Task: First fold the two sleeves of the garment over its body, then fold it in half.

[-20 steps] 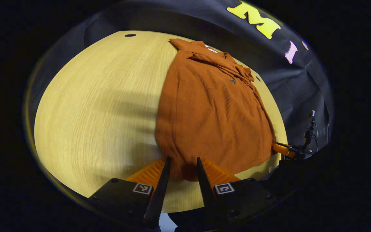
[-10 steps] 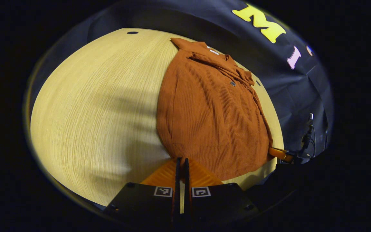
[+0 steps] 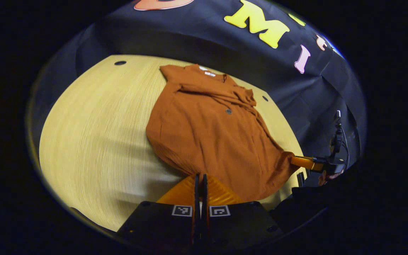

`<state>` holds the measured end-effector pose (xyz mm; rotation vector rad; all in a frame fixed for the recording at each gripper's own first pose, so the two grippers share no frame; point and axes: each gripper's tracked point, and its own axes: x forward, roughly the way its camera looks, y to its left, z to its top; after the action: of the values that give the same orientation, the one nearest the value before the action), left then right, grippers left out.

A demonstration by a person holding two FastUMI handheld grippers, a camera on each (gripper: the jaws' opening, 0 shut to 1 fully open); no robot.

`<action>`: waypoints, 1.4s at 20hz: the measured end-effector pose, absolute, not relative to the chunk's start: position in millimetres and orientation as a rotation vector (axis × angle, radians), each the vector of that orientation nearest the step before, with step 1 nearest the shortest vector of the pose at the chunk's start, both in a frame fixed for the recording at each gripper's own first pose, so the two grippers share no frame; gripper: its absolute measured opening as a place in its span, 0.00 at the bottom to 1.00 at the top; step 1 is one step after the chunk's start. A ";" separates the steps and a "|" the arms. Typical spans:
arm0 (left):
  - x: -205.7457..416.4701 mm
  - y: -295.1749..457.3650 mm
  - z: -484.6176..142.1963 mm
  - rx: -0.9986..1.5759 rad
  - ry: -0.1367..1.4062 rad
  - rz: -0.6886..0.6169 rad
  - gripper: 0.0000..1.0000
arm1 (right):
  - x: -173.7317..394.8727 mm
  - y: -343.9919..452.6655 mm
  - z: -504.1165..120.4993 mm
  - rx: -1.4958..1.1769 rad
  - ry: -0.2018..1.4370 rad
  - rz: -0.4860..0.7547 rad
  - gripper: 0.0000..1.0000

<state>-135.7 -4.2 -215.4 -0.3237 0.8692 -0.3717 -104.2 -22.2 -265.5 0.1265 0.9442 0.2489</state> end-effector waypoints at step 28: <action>228.5 27.7 -79.3 -0.262 0.391 -0.228 0.03 | 277.0 39.7 -138.0 0.111 0.517 0.293 0.04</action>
<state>228.5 27.7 -79.3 -0.2620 0.3914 -0.2279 277.0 39.7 -138.0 0.1113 0.5168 0.2927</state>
